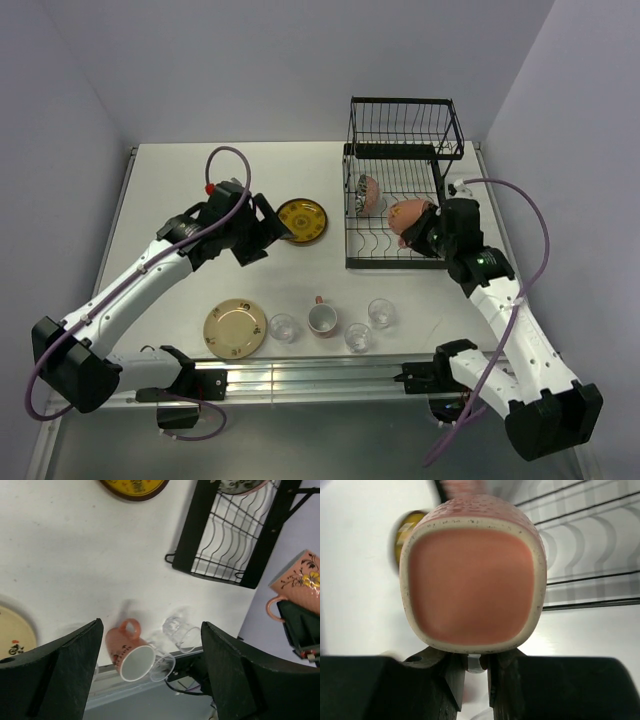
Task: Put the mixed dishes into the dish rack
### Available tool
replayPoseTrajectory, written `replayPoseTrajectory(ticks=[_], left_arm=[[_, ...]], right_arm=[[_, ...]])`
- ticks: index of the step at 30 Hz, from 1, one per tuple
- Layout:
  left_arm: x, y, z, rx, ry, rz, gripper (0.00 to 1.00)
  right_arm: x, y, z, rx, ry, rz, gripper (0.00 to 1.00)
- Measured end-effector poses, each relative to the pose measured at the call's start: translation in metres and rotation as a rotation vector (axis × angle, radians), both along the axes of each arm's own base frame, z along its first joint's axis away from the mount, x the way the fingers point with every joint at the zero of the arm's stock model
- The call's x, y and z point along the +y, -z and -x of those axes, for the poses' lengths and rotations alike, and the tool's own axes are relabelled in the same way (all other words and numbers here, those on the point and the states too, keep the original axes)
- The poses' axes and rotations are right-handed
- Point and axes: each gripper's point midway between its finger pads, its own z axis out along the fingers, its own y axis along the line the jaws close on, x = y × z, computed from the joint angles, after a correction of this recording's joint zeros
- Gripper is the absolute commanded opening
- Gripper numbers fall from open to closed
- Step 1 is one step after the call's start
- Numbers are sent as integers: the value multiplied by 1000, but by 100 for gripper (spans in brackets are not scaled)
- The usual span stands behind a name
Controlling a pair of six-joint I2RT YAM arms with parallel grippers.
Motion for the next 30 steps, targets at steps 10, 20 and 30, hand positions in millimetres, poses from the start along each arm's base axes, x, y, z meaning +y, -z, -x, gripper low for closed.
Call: replayPoseTrajectory(ticks=[10, 20, 30], left_arm=[[2, 12, 4, -11, 65, -44, 80], [-1, 31, 3, -13, 99, -74, 80], [6, 41, 16, -13, 103, -74, 80]], right_arm=[[-53, 74, -32, 145, 161, 317, 0], [-76, 85, -85, 182, 278, 470, 0], [-83, 107, -98, 231, 298, 537, 0]])
